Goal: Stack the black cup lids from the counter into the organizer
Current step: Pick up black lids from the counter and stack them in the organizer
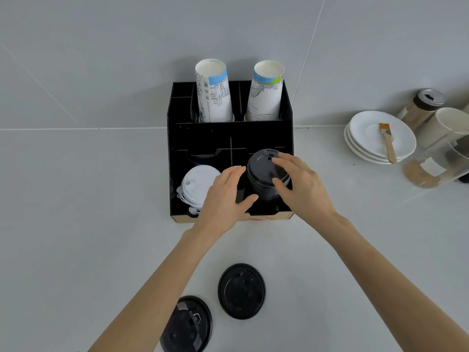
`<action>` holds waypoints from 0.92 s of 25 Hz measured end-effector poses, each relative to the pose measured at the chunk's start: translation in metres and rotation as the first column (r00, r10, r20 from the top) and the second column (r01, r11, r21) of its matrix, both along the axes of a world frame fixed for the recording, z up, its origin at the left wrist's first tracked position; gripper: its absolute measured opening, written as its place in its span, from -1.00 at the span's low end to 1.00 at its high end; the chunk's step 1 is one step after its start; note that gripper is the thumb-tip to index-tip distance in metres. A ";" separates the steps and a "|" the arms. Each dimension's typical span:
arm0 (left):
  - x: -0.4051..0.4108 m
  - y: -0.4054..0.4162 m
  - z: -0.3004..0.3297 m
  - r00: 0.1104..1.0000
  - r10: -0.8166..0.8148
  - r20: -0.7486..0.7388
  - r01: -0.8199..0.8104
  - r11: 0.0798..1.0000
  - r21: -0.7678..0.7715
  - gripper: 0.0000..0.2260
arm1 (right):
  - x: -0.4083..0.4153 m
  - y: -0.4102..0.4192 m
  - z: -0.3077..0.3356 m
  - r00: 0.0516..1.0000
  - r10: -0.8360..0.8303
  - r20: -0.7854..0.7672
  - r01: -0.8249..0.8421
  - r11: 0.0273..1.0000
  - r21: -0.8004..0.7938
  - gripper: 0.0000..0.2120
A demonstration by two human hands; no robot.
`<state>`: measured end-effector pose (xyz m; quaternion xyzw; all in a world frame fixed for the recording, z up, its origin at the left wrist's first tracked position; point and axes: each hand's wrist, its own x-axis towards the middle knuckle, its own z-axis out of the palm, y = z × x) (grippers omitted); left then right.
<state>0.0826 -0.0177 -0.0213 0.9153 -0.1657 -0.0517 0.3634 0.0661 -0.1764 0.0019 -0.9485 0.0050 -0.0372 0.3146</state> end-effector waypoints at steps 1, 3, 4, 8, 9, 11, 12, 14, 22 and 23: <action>-0.005 0.004 0.000 1.000 -0.001 -0.005 0.001 1.000 -0.005 -0.49 | -0.006 0.002 0.000 1.000 0.005 0.011 -0.005 1.000 0.016 -0.62; -0.018 0.012 0.000 1.000 0.001 -0.015 -0.002 1.000 -0.015 -0.49 | -0.021 0.007 -0.001 1.000 0.020 0.019 -0.021 0.999 0.047 -0.61; -0.024 0.016 -0.001 1.000 0.003 -0.018 -0.003 1.000 -0.016 -0.49 | -0.030 0.010 -0.003 0.999 0.030 0.013 -0.031 0.998 0.057 -0.61; -0.052 0.032 -0.011 0.998 -0.014 -0.062 0.014 1.000 -0.001 -0.49 | -0.061 0.019 -0.015 0.997 0.079 -0.012 -0.078 0.994 0.075 -0.60; -0.058 0.037 -0.014 0.996 -0.021 -0.082 0.022 1.000 0.009 -0.49 | -0.068 0.021 -0.019 0.996 0.089 -0.030 -0.086 0.993 0.076 -0.59; -0.071 0.044 -0.022 0.991 -0.038 -0.125 0.043 0.998 0.036 -0.50 | -0.081 0.025 -0.025 0.993 0.097 -0.073 -0.092 0.993 0.077 -0.58; -0.078 0.047 -0.026 0.988 -0.046 -0.150 0.055 0.997 0.058 -0.49 | -0.088 0.026 -0.029 0.991 0.100 -0.092 -0.093 0.992 0.081 -0.58; -0.090 0.054 -0.034 0.979 -0.055 -0.195 0.077 0.991 0.105 -0.48 | -0.102 0.031 -0.037 0.985 0.111 -0.131 -0.100 0.991 0.084 -0.56; -0.119 0.065 -0.051 0.942 -0.089 -0.323 0.157 0.969 0.190 -0.43 | -0.143 0.044 -0.065 0.936 0.133 -0.326 -0.111 0.990 0.085 -0.45; -0.121 0.065 -0.052 0.939 -0.091 -0.330 0.163 0.966 0.199 -0.43 | -0.145 0.045 -0.067 0.933 0.133 -0.335 -0.111 0.990 0.082 -0.44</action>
